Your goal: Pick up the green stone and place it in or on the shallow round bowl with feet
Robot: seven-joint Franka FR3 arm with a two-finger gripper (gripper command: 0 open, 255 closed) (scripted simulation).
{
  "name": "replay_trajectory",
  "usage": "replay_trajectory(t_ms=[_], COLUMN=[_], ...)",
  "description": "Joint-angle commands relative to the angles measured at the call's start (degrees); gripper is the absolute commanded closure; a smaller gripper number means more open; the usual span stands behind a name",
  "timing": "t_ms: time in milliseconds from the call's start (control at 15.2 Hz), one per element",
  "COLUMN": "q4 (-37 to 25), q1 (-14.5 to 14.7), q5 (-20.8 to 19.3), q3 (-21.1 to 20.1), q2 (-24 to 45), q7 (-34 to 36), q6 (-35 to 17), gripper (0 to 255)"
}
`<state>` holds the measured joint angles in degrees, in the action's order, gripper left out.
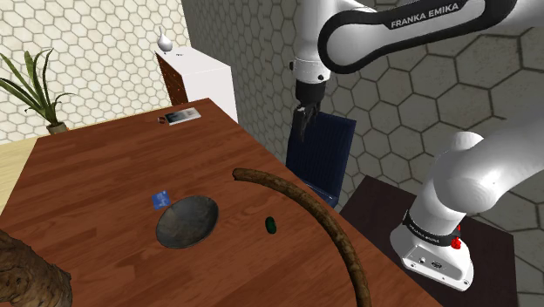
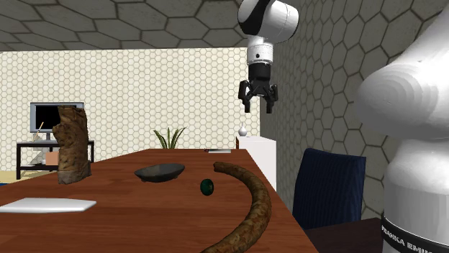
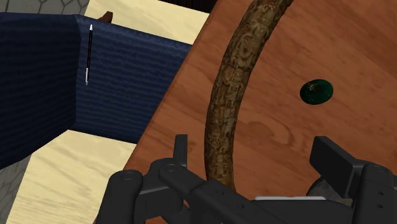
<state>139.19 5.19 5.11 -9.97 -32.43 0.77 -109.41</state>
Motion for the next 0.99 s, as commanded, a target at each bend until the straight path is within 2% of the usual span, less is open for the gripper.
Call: replay_trajectory(t_ms=[0,462,924], q4=[-0.02,-1.21,-4.55], q1=[0.87,3.62,6.22], q5=[0.51,1.29,-0.19], q3=[-1.61,-7.07,-11.96], q2=[3.09,14.50,27.48], q7=[0.80,3.91,7.85], q6=[-1.91,-8.04,-13.34], gripper=[0,0,0])
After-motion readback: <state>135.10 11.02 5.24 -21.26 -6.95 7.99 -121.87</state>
